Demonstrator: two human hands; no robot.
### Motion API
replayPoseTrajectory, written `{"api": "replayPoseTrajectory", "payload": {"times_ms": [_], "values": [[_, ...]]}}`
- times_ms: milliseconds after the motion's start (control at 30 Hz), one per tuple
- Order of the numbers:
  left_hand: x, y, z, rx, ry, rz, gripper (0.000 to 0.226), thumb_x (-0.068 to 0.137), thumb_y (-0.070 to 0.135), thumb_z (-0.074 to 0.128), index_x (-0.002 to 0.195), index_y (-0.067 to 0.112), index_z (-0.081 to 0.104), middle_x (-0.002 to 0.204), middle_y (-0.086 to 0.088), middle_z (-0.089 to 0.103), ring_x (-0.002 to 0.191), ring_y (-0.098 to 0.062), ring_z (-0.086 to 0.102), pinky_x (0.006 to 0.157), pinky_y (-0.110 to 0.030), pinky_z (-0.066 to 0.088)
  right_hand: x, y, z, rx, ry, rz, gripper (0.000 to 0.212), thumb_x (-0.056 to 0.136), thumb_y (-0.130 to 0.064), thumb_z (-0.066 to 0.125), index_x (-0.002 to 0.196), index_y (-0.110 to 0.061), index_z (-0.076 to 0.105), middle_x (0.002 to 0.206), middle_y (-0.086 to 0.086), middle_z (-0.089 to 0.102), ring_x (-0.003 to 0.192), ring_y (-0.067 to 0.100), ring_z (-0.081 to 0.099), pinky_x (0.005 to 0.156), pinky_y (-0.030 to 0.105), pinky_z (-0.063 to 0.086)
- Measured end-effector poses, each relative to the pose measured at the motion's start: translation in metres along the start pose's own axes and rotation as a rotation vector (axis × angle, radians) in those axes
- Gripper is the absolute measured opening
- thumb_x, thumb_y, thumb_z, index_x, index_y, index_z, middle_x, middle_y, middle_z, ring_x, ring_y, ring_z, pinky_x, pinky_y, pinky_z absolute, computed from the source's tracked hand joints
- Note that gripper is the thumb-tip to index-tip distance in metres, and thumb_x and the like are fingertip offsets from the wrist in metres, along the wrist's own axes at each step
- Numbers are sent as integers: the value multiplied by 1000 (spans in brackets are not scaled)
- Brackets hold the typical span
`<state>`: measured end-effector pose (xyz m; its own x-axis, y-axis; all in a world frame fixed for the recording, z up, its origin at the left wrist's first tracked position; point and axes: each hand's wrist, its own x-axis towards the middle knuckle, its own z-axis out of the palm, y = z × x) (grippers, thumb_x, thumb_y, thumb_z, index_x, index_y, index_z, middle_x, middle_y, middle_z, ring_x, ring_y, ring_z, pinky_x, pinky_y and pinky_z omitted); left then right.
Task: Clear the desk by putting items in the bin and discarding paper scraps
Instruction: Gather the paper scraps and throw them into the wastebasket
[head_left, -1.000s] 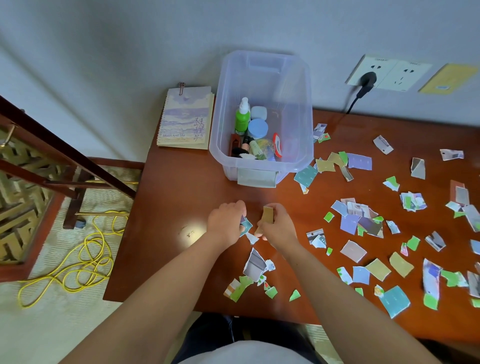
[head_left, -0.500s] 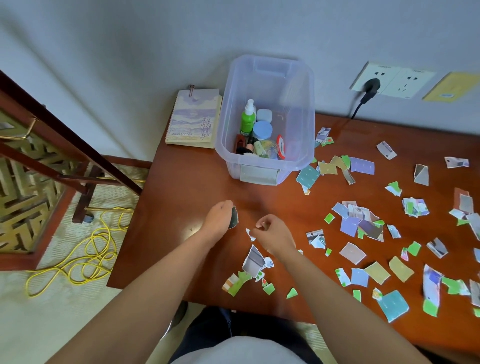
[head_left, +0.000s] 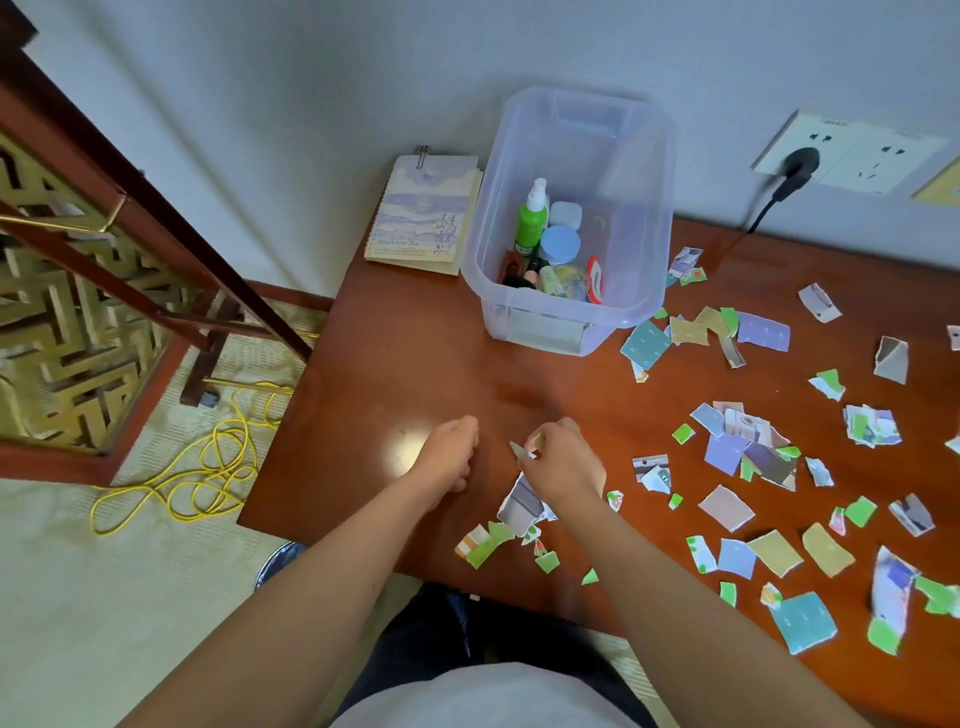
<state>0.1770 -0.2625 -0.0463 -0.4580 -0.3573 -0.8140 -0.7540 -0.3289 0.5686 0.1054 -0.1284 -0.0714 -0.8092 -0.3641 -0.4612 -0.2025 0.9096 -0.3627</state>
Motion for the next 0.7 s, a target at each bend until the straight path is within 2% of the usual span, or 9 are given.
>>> {"api": "replayPoseTrajectory", "payload": {"times_ms": [67,167,233,300,433,533,633,700], "values": [[-1,-4,1,172,-3,76,18,84,26,45,67,19,47,59,1,35,45,-15,30,45,-23,24,0,2,1,145,-1,11,7,86,-30,61,84,-24,61,93,-7,57,78,17,58,60,26,41],[-4,-15,4,453,-24,231,36,70,57,60,76,21,61,73,8,57,68,-11,54,67,-32,44,-3,4,-6,670,-7,158,10,85,-16,60,77,-12,56,70,2,60,62,18,53,53,28,42],[-9,-20,8,679,-16,273,35,66,56,68,86,29,62,90,16,59,84,-7,59,71,-28,45,-8,6,-18,993,-58,282,5,85,-3,56,80,-5,56,68,10,63,56,18,54,50,27,44],[-13,-23,13,858,16,317,39,65,56,71,94,34,59,103,16,56,90,-6,58,71,-25,44,-14,10,-27,1160,-125,343,11,81,5,49,81,-2,57,69,15,63,54,20,54,51,28,46],[-17,-30,28,1047,64,380,43,63,56,72,94,30,55,104,12,50,85,-11,60,73,-27,49,-24,18,-36,1229,-218,369,24,79,8,39,79,-3,61,64,13,56,52,20,48,51,27,43],[-19,-35,41,1120,158,453,30,70,42,64,92,23,53,105,5,50,84,-19,61,68,-26,43,-30,21,-36,1251,-253,408,24,81,4,37,74,-5,58,65,13,55,52,20,48,54,27,44],[-19,-39,48,1122,181,454,27,75,34,60,96,19,53,106,1,49,88,-24,61,66,-26,39,-34,26,-35,1233,-322,454,18,82,-11,45,68,-10,56,66,10,60,57,19,52,61,28,46],[-19,-40,48,1093,166,437,28,78,35,61,99,18,54,107,1,50,92,-23,60,68,-26,40,-35,29,-34,1171,-343,453,21,85,-22,51,68,-11,56,67,6,62,60,16,55,64,28,47]]}}
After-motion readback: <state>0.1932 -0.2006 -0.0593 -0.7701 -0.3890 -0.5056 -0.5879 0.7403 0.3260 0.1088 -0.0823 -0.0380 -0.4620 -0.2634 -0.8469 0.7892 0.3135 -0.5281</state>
